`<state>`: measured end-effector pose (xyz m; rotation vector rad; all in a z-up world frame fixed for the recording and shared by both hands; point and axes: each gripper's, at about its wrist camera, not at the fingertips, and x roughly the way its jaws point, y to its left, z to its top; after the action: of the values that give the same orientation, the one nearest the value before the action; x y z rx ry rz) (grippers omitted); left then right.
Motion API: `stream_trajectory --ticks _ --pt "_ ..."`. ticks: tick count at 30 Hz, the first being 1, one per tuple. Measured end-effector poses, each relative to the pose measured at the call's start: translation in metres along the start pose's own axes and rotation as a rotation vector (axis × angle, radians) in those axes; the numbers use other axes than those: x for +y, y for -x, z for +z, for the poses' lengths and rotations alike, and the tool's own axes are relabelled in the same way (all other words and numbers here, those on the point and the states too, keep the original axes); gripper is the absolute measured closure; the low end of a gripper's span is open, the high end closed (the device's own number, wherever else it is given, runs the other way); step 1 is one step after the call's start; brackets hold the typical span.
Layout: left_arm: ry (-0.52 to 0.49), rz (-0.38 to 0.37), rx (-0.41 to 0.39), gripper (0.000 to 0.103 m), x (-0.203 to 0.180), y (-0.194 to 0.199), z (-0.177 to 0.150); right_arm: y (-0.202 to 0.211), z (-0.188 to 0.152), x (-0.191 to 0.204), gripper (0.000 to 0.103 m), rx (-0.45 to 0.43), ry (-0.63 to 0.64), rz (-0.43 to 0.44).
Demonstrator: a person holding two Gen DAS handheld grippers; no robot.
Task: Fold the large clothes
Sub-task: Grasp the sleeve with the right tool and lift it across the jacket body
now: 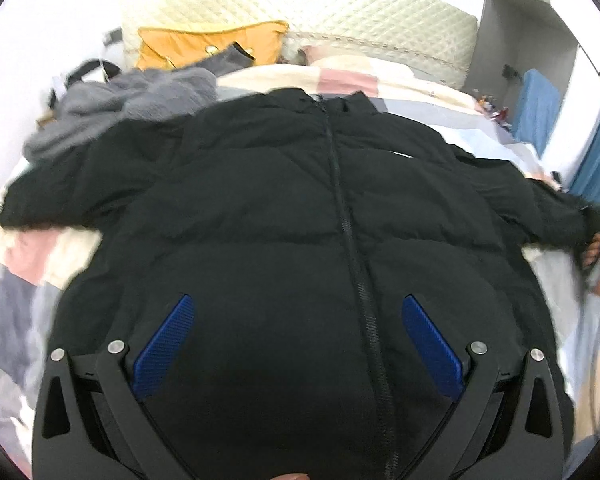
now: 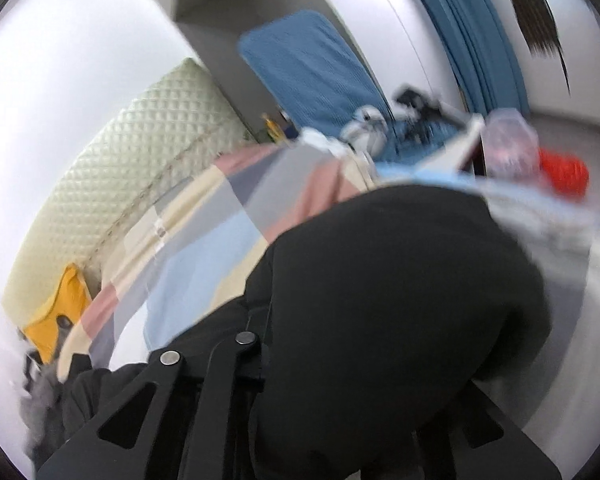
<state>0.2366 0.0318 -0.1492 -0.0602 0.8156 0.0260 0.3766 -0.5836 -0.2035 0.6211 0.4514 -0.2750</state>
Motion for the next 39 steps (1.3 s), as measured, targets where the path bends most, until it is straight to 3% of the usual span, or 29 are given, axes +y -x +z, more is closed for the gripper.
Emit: stream_trajectory --ticks 6,9,17,21,26,35,39 --pt "-0.043 0.050 -0.055 0.000 0.000 0.011 0.004 0.046 0.049 0.064 0.095 -0.116 0.052 0.030" --pt "-0.053 0.070 -0.068 0.000 0.004 0.014 0.005 0.075 0.063 0.128 0.095 -0.181 0.149 0.065" --pt "-0.027 0.147 -0.115 0.000 0.031 0.028 0.014 0.128 0.038 0.304 0.094 -0.175 0.328 0.278" --pt "0.010 0.149 -0.113 0.000 0.049 0.036 0.015 0.146 -0.008 0.393 0.094 -0.144 0.501 0.367" --pt "0.057 0.168 -0.123 0.000 0.083 0.051 0.017 0.146 -0.085 0.474 0.094 -0.055 0.663 0.458" --pt "0.068 0.325 -0.107 0.000 0.137 0.060 0.012 0.109 -0.239 0.554 0.094 0.155 0.789 0.533" --pt "0.109 0.323 -0.100 0.000 0.156 0.061 0.009 0.085 -0.306 0.568 0.094 0.245 0.841 0.535"
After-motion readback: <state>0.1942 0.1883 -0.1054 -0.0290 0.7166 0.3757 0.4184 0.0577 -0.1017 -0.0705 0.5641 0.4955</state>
